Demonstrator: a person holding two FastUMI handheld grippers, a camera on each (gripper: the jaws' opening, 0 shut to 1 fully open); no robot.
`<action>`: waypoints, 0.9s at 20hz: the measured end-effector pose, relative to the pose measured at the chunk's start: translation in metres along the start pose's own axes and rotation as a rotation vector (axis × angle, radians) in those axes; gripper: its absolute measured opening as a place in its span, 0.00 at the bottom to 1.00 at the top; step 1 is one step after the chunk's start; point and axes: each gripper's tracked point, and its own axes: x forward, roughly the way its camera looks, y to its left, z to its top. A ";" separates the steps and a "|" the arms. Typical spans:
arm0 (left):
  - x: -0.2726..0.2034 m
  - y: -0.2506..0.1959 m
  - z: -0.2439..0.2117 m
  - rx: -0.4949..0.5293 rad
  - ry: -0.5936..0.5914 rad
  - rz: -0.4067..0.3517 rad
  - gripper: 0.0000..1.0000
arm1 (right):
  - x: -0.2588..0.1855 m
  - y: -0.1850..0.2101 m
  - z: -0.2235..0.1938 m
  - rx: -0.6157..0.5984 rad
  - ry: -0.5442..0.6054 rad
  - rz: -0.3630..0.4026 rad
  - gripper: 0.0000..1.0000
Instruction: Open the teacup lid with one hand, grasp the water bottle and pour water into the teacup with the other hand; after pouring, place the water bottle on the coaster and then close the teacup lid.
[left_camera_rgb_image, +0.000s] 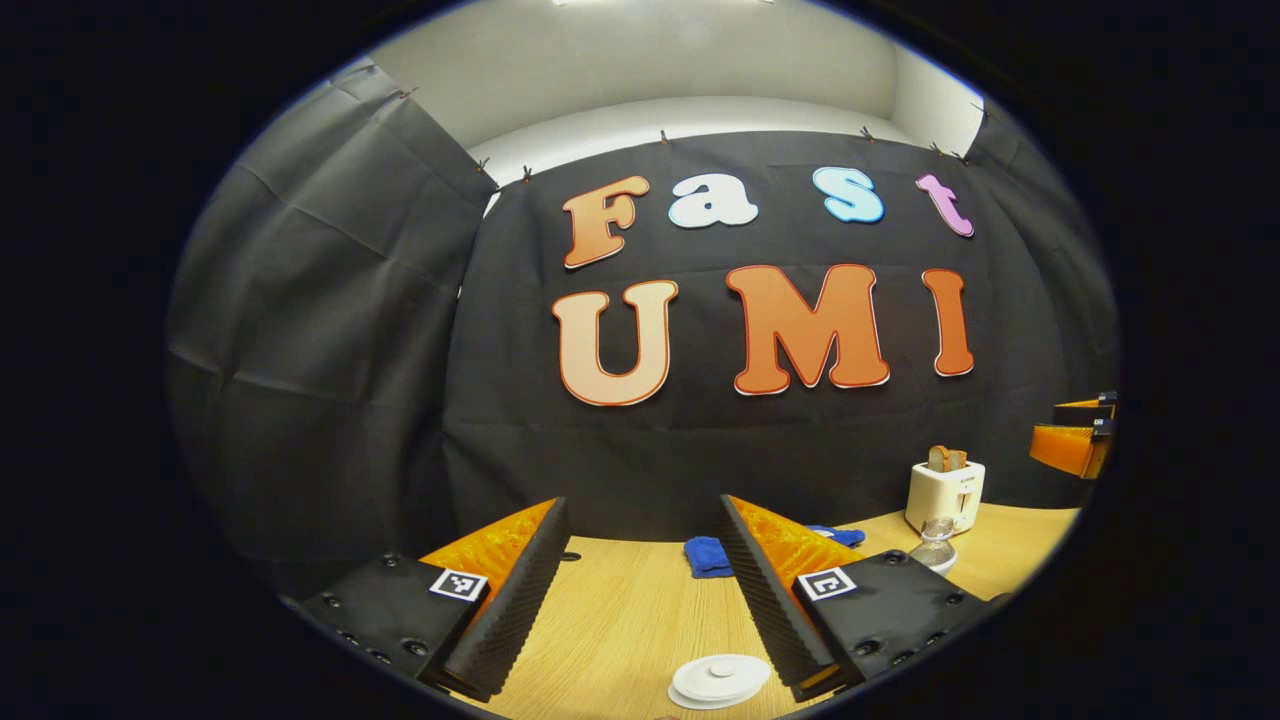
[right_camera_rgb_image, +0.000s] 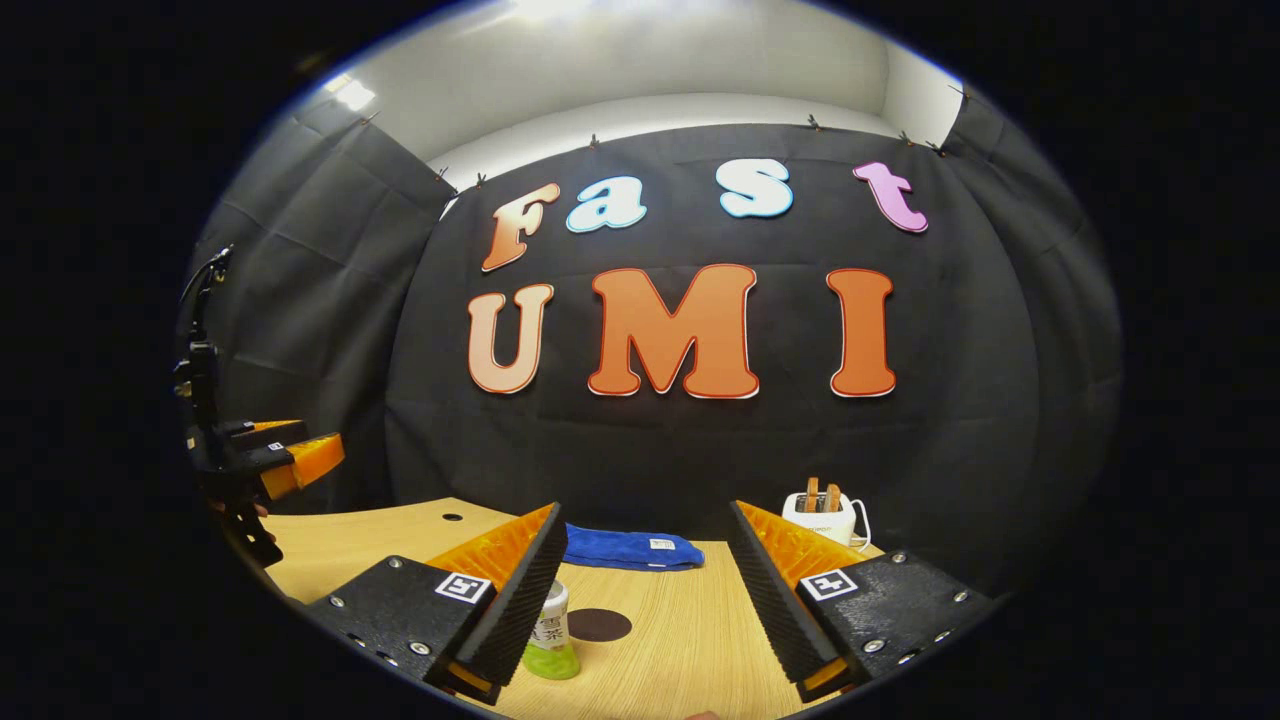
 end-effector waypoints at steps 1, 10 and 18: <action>0.000 -0.001 0.001 -0.002 -0.001 0.000 0.96 | 0.000 0.000 -0.001 0.000 0.001 0.000 0.97; -0.001 -0.006 -0.005 -0.040 0.009 -0.027 0.97 | 0.000 0.001 -0.014 -0.005 0.032 0.011 0.97; 0.003 -0.025 -0.072 -0.105 0.189 -0.137 0.96 | 0.007 0.004 -0.047 -0.009 0.095 0.021 0.97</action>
